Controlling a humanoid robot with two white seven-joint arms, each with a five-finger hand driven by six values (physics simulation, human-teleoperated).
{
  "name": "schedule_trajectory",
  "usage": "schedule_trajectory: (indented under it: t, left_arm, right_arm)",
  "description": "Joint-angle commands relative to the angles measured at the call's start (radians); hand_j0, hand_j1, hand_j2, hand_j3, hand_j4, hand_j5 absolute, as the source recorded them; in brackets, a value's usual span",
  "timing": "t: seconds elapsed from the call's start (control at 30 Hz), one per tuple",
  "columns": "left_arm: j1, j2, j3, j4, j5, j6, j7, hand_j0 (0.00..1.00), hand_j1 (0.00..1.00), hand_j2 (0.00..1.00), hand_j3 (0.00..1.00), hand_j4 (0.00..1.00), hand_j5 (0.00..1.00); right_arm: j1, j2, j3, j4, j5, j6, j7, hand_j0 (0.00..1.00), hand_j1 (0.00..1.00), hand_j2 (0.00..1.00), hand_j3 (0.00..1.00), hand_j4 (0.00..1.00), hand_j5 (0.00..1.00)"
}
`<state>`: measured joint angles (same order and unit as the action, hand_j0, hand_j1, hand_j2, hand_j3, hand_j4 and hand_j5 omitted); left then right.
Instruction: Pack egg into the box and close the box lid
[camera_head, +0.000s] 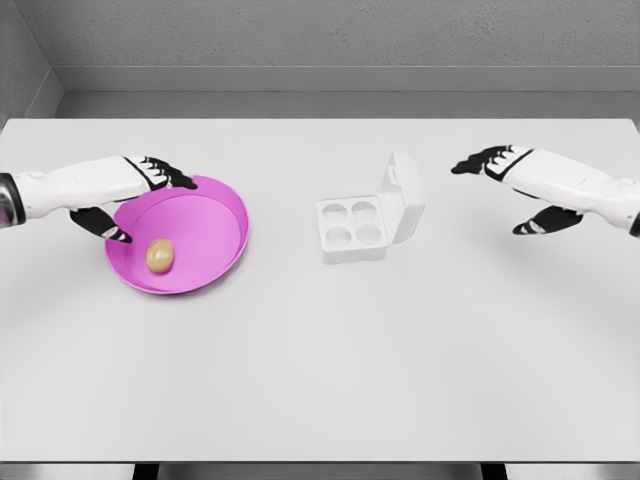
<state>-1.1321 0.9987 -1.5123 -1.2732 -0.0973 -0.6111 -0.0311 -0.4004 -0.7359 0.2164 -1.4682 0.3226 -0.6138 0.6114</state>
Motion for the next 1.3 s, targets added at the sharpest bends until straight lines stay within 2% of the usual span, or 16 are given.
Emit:
schedule_trajectory:
  t: [0.0, 0.17, 0.37, 0.47, 0.57, 1.27]
  left_arm:
    - [0.002, -0.003, -0.002, -0.003, 0.005, 0.0, 0.0, 1.0, 1.0, 1.0, 1.0, 1.0, 1.0]
    - [0.017, 0.011, -0.005, -0.049, 0.004, 0.0, 0.0, 1.0, 1.0, 1.0, 1.0, 1.0, 1.0]
    - [0.015, 0.031, -0.011, -0.058, -0.004, 0.0, 0.0, 1.0, 1.0, 1.0, 1.0, 1.0, 1.0]
    - [0.015, 0.031, -0.014, -0.057, -0.007, 0.0, 0.0, 0.88, 0.88, 0.88, 0.88, 0.88, 0.88]
    - [0.014, 0.026, -0.031, -0.058, -0.009, 0.0, 0.0, 0.81, 0.81, 0.81, 0.81, 0.81, 0.81]
    - [0.014, 0.028, -0.069, -0.057, -0.024, 0.0, 0.005, 0.82, 0.82, 0.82, 0.82, 0.82, 0.82]
  right_arm:
    - [0.0, 0.003, 0.006, 0.002, 0.003, 0.003, 0.0, 1.0, 1.0, 1.0, 1.0, 1.0, 1.0]
    - [-0.015, 0.003, 0.034, 0.006, 0.007, 0.003, 0.0, 1.0, 1.0, 1.0, 1.0, 1.0, 1.0]
    - [-0.02, 0.004, 0.035, 0.006, 0.026, 0.003, 0.0, 1.0, 1.0, 1.0, 1.0, 1.0, 1.0]
    - [-0.02, 0.004, 0.035, 0.006, 0.026, 0.003, 0.0, 1.0, 1.0, 1.0, 1.0, 1.0, 1.0]
    - [-0.02, 0.004, 0.037, 0.006, 0.026, 0.003, 0.0, 1.0, 1.0, 1.0, 1.0, 1.0, 1.0]
    - [-0.035, 0.007, 0.074, 0.009, 0.027, 0.003, 0.0, 1.0, 1.0, 1.0, 1.0, 1.0, 1.0]
